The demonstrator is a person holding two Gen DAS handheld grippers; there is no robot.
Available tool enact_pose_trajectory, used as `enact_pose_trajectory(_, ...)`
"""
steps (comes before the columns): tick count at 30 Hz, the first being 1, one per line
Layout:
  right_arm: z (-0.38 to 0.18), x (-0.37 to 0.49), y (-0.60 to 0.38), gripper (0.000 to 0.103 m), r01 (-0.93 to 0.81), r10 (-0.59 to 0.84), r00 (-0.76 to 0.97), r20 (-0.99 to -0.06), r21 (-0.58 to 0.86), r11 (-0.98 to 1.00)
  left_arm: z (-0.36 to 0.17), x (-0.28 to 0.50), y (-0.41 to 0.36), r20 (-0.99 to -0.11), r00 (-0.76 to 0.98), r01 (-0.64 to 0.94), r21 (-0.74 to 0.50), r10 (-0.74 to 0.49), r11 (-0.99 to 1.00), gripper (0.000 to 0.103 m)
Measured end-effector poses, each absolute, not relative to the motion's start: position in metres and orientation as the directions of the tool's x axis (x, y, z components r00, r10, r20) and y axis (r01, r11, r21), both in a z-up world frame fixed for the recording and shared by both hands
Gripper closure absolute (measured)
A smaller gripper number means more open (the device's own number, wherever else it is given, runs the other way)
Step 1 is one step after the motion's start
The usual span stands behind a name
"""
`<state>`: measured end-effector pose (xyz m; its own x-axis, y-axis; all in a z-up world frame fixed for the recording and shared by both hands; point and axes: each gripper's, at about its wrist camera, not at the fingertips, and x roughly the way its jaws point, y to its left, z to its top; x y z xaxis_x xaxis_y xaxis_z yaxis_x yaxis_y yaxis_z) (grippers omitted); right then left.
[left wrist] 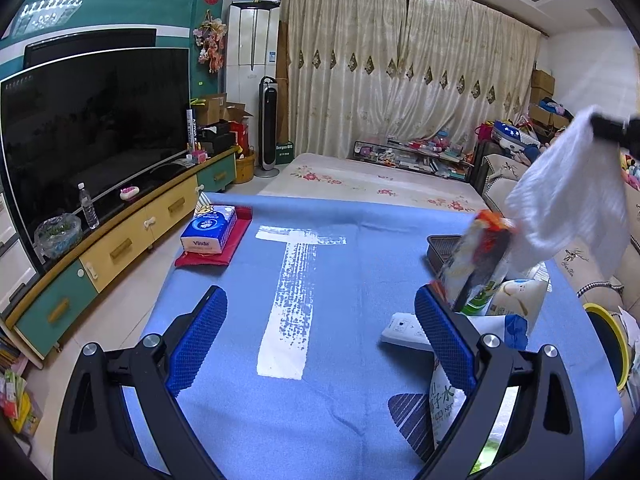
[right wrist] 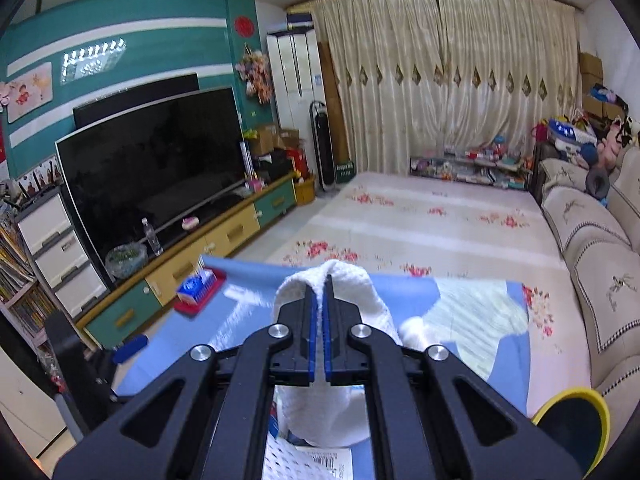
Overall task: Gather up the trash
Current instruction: 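Lift the cloth with the right gripper while the left gripper grasps the red snack wrapper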
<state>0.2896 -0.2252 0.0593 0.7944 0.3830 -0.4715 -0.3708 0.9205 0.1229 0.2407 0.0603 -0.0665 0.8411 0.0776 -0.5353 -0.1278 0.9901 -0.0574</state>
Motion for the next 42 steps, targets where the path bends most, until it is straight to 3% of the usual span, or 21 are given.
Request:
enact_pose_trajectory(5, 0.084, 0.279, -0.228, 0.101, -0.377, 0.385, 0.821, -0.422, 0.107, 0.920, -0.067, 0.239, 0.056, -0.524, 0.850, -0.104, -0.065, 0.055, 0.992, 0.010)
enact_pose_trajectory(10, 0.096, 0.275, -0.231, 0.101, -0.380, 0.387, 0.826, -0.410, 0.101, 0.919, -0.055, 0.228, 0.039, -0.456, 0.889, 0.018, -0.068, -0.047, 0.998, 0.010)
enact_pose_trajectory(15, 0.107, 0.269, -0.231, 0.101, -0.394, 0.396, 0.825, -0.403, 0.091, 0.915, -0.046, 0.226, 0.017, -0.471, 0.857, 0.177, -0.113, -0.209, 0.978, 0.010)
enact_pose_trajectory(22, 0.121, 0.245, -0.234, 0.101, -0.429, 0.423, 0.823, -0.378, 0.073, 0.900, -0.028, 0.229, -0.032, -0.461, 0.834, 0.369, 0.056, -0.304, 0.928, 0.010)
enact_pose_trajectory(25, 0.127, 0.237, -0.240, 0.101, -0.436, 0.429, 0.826, -0.366, 0.070, 0.897, -0.025, 0.241, -0.039, -0.468, 0.785, 0.475, 0.034, -0.406, 0.879, 0.009)
enact_pose_trajectory(30, 0.132, 0.223, -0.243, 0.101, -0.452, 0.443, 0.824, -0.354, 0.061, 0.890, -0.025, 0.263, -0.047, -0.498, 0.726, 0.542, -0.010, -0.474, 0.841, 0.010)
enact_pose_trajectory(32, 0.132, 0.221, -0.244, 0.100, -0.454, 0.445, 0.824, -0.351, 0.061, 0.889, -0.027, 0.266, -0.051, -0.501, 0.713, 0.558, -0.018, -0.490, 0.830, 0.025)
enact_pose_trajectory(37, 0.132, 0.217, -0.254, 0.100, -0.446, 0.444, 0.826, -0.347, 0.077, 0.892, -0.031, 0.276, -0.052, -0.524, 0.702, 0.533, -0.063, -0.483, 0.844, 0.092)
enact_pose_trajectory(42, 0.129, 0.218, -0.271, 0.100, -0.417, 0.423, 0.839, -0.342, 0.095, 0.904, -0.039, 0.271, -0.041, -0.510, 0.754, 0.441, -0.075, -0.415, 0.894, 0.095)
